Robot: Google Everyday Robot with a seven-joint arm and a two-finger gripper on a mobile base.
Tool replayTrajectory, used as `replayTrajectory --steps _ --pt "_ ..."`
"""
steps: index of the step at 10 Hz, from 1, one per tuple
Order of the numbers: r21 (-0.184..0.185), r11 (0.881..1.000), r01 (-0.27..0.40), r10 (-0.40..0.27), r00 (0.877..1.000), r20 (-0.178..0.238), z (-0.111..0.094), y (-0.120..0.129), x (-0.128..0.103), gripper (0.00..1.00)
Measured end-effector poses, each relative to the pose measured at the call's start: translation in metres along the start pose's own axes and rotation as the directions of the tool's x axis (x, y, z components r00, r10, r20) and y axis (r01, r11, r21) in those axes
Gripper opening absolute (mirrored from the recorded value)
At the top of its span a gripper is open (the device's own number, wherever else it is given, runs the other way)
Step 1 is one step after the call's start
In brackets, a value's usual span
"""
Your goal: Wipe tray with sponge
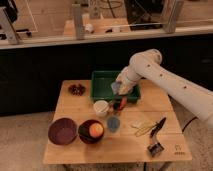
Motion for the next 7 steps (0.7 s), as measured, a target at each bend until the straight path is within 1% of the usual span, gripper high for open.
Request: replayTrajectory --steps 3,4,5,7 --pt "0.011 0.998 0.056 -0.056 0.998 0.023 0.033 -0.039 -0.020 0.00" --pt "0.010 0.997 0.071 -0.071 0.997 0.028 0.046 -0.050 -0.022 0.00" --pt "0.003 0.997 0.077 -0.077 0.997 0.029 0.057 -0.052 -0.020 0.00" --pt "-0.035 0.996 0.085 -0.085 0.996 0.019 0.090 -0.052 -0.013 0.00"
